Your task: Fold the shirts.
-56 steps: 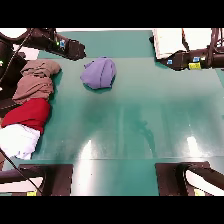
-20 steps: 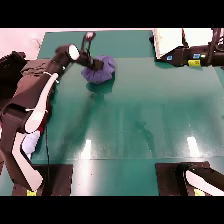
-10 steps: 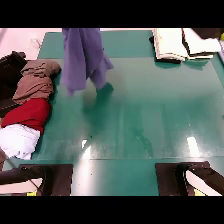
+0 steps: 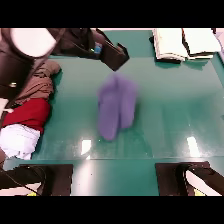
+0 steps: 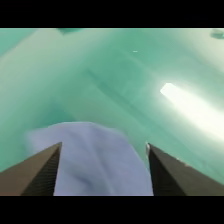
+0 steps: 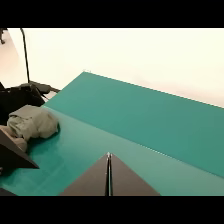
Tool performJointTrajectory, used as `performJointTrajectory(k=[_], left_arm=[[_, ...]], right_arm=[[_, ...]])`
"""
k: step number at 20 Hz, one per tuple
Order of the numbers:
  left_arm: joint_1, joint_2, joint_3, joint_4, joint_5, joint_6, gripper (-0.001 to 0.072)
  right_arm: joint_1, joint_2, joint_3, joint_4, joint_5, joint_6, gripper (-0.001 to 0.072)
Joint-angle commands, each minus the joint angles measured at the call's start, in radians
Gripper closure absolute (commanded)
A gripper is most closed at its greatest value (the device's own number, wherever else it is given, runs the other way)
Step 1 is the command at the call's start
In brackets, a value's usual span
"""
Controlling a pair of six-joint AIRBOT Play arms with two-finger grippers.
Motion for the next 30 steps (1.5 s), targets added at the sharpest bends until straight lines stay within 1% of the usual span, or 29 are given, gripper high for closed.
performJointTrajectory(k=[1, 4, 5, 6, 8, 11, 13, 15, 18, 19, 20, 21, 25, 26, 27, 29, 30], left_arm=[[0.042, -0.052, -0.018, 0.004, 0.012, -0.017, 0.0089], [0.205, -0.105, -0.019, -0.008, -0.068, -0.082, 0.0089], [0.256, -0.135, -0.032, -0.031, -0.094, -0.084, 0.0089], [0.295, -0.161, -0.054, -0.072, -0.103, -0.083, 0.0089], [0.341, -0.229, -0.113, -0.21, -0.091, -0.067, 0.0089], [0.322, -0.347, -0.163, -0.324, -0.08, -0.013, 0.0089], [0.286, -0.423, -0.163, -0.332, -0.047, 0.005, 0.0089], [0.251, -0.477, -0.163, -0.332, 0.015, 0.004, 0.0089], [0.225, -0.508, -0.163, -0.324, 0.103, -0.001, 0.009], [0.225, -0.51, -0.163, -0.324, 0.123, -0.002, 0.012], [0.228, -0.51, -0.163, -0.313, 0.13, -0.001, 0.0235], [0.228, -0.511, -0.163, -0.292, 0.128, -0.001, 0.0283], [0.227, -0.516, -0.163, -0.283, 0.129, 0.0, 0.0285], [0.227, -0.516, -0.163, -0.283, 0.128, 0.0, 0.0444], [0.227, -0.516, -0.163, -0.283, 0.128, 0.002, 0.069], [0.232, -0.513, -0.157, -0.276, 0.109, 0.012, 0.0683], [0.247, -0.504, -0.14, -0.257, 0.071, 0.016, 0.0684]], right_arm=[[0.0, 0.001, 0.005, -0.005, 0.017, 0.001, 0.0694], [0.0, 0.0, 0.005, -0.005, 0.034, 0.001, 0.0694], [0.0, 0.0, 0.005, -0.005, 0.039, 0.001, 0.0694], [0.0, 0.0, 0.005, -0.005, 0.04, 0.001, 0.0694], [0.0, 0.0, 0.005, -0.005, 0.047, 0.001, 0.0694], [0.0, 0.0, 0.005, -0.005, 0.068, 0.001, 0.0694], [0.0, 0.0, 0.001, -0.005, 0.082, 0.001, 0.0694], [0.0, 0.001, -0.025, -0.003, 0.086, 0.002, 0.0694], [0.0, 0.001, -0.083, -0.002, 0.09, 0.049, 0.0694], [0.0, 0.001, -0.099, -0.002, 0.091, 0.049, 0.0694], [0.0, 0.002, -0.115, -0.001, 0.091, 0.05, 0.0694], [0.0, 0.002, -0.128, -0.001, 0.091, 0.056, 0.0694], [0.0, 0.001, -0.152, -0.001, 0.093, 0.072, 0.0694], [0.0, 0.002, -0.152, -0.001, 0.093, 0.072, 0.0694], [0.0, 0.001, -0.152, -0.002, 0.097, 0.072, 0.0694], [0.0, 0.001, -0.152, -0.006, 0.135, 0.072, 0.0694], [0.0, 0.0, -0.153, -0.018, 0.173, 0.072, 0.0694]])
